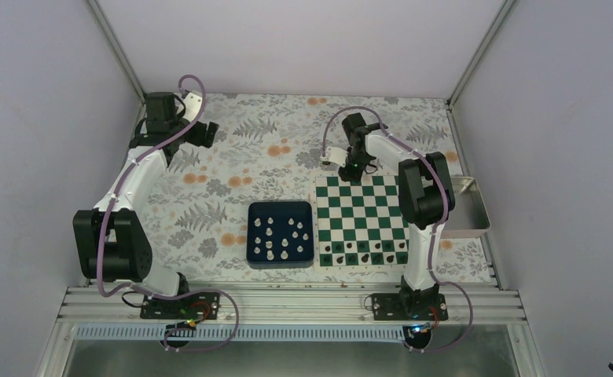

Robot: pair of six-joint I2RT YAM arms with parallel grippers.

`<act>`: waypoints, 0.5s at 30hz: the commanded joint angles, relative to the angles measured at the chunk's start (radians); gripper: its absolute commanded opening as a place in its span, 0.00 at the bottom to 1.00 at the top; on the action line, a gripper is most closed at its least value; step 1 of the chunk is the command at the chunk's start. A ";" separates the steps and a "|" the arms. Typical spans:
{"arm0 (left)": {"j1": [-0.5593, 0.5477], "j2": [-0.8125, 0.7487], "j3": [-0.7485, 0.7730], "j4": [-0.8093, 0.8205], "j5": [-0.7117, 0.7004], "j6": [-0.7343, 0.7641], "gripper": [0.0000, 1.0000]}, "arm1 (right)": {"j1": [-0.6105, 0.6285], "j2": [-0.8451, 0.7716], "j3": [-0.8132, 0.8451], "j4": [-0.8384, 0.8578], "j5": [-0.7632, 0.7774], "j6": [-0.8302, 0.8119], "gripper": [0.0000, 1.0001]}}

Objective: Set up the chess pieces on the board
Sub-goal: Place the chess piece on the chessboard.

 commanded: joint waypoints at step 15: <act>0.002 -0.003 0.005 0.005 0.012 0.011 1.00 | 0.239 -0.165 0.238 -0.144 0.045 0.027 0.42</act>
